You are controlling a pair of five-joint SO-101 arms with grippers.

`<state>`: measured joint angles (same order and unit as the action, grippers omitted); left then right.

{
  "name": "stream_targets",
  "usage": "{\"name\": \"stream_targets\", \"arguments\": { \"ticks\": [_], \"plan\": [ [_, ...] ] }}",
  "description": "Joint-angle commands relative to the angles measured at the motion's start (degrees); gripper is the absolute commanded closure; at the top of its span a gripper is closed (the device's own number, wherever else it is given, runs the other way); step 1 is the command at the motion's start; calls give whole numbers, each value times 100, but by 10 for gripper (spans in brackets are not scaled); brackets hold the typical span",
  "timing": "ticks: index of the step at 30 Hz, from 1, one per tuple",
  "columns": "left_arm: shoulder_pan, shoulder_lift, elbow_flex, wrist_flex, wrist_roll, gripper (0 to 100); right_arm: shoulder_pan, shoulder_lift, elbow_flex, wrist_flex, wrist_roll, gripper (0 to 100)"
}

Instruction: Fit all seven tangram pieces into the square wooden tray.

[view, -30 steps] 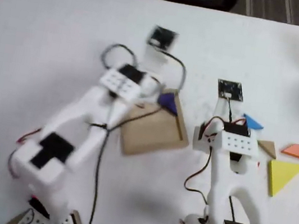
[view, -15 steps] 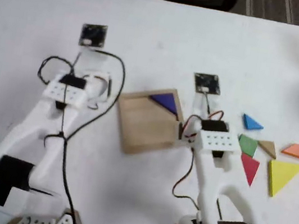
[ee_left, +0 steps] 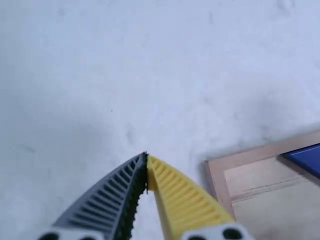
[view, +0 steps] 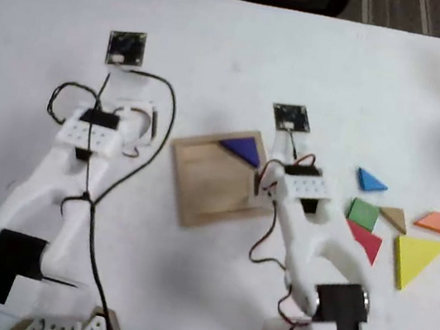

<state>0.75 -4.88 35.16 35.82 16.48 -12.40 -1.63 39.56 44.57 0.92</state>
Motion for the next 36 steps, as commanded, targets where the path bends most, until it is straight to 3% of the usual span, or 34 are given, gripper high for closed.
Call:
{"name": "stream_targets", "arguments": {
  "ticks": [1, 5, 10, 24, 29, 32, 36],
  "plan": [
    [66, -321, -18, -141, 44, 973, 189, 180, -571, 145, -18, 872],
    [66, -321, 79, -176, 44, 973, 365, 462, -905, 127, 0, 872],
    [101, -321, 141, -176, 44, 973, 391, 936, -1459, 127, 721, 872],
    [101, -321, 141, -185, 44, 973, 391, 2440, -3701, 145, 1275, 868],
    [101, -303, 202, -360, -9, 973, 418, 2492, -4440, 585, 1266, 803],
    [101, -303, 404, -730, -519, 973, 391, 2484, -4932, 1147, 1213, 758],
    [110, -303, 475, -941, -721, 973, 426, 2484, -5301, 1807, 325, 818]
  ]
}}
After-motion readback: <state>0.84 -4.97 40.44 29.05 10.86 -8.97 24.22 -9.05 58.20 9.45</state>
